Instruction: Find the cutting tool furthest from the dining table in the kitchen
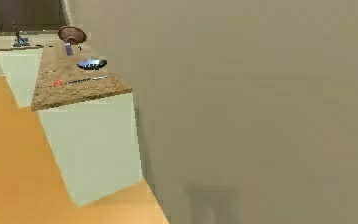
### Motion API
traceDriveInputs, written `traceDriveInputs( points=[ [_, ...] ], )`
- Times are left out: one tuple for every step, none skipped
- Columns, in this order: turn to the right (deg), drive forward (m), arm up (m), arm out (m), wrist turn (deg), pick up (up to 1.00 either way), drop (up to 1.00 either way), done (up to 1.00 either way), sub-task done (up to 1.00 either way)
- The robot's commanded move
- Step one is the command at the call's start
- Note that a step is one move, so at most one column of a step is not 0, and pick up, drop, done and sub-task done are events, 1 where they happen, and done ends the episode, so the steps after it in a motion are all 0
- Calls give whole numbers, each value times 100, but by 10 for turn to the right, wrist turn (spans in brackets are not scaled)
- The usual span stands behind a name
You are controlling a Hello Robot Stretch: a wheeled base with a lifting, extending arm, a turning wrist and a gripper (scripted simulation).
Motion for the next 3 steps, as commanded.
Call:
traceDriveInputs(
  points=[
    [-450, 0, 0, 0, 0, 0, 0, 0, 0],
    [-450, 0, 0, 0, 0, 0, 0, 0, 0],
    [-300, 0, 0, 0, 0, 0, 0, 0, 0]
  ],
)
